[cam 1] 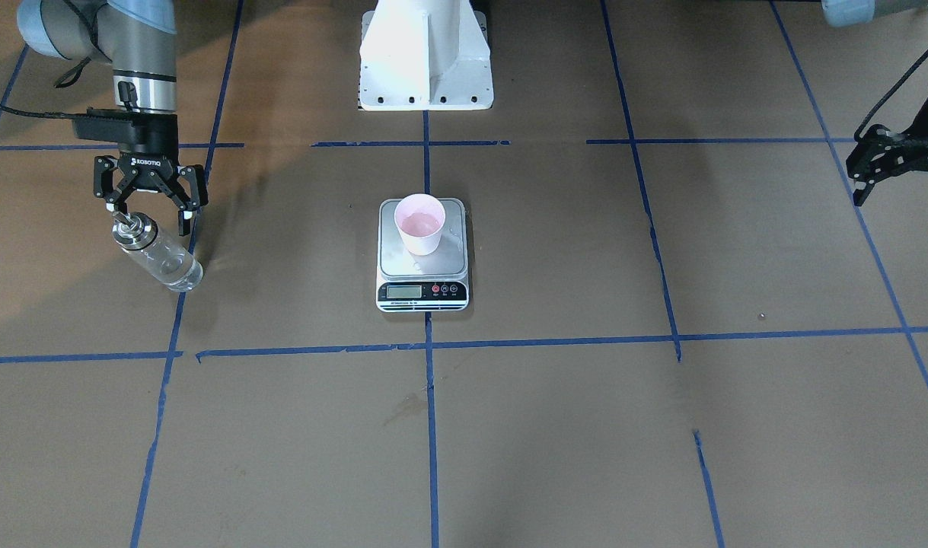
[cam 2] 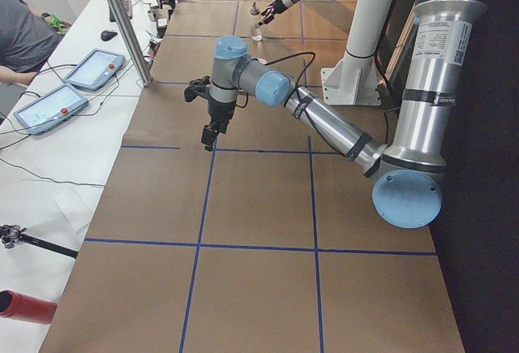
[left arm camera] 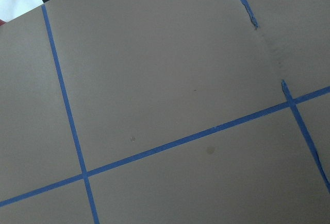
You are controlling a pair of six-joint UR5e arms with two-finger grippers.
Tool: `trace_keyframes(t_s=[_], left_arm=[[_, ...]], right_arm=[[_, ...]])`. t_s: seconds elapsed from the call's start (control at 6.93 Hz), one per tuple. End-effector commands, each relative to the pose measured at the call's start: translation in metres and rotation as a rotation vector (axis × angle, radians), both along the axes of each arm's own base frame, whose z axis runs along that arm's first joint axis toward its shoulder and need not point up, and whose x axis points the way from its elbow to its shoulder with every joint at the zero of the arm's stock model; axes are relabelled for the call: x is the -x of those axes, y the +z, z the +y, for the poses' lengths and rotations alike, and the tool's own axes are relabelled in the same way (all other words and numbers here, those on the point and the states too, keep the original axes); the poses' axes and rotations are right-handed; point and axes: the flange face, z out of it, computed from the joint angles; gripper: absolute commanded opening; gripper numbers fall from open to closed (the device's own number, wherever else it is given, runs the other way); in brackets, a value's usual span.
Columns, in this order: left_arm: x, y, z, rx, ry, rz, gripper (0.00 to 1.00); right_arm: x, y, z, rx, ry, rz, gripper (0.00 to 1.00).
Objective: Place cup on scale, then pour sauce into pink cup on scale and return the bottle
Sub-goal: 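Grasp the glass sauce dispenser with the right gripper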
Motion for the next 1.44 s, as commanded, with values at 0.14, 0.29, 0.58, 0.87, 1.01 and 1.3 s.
trace_keyframes(t_s=[0.14,0.29,0.58,0.87,1.01,1.3], left_arm=[[-0.001,0.002,0.0,0.007,-0.003,0.003,1.0],[-0.001,0.001,-0.001,0.007,-0.002,0.004,1.0],[-0.001,0.001,-0.001,0.007,-0.002,0.004,1.0],[-0.001,0.001,-0.001,0.007,-0.003,0.005,1.0],[-0.001,0.0,-0.001,0.005,-0.003,0.006,1.0],[-0.001,0.001,-0.001,0.01,-0.005,0.007,1.0]], right_arm=[[0.022,0.011,-0.009,-0.027,0.027,0.035,1.0],[0.024,0.017,-0.01,-0.03,0.031,0.05,1.0],[0.028,0.029,-0.012,-0.032,0.037,0.078,1.0],[0.033,0.027,-0.014,-0.035,0.036,0.077,1.0],[0.033,0.027,-0.014,-0.035,0.036,0.077,0.72],[0.03,0.019,-0.017,-0.052,0.02,0.091,0.0]])
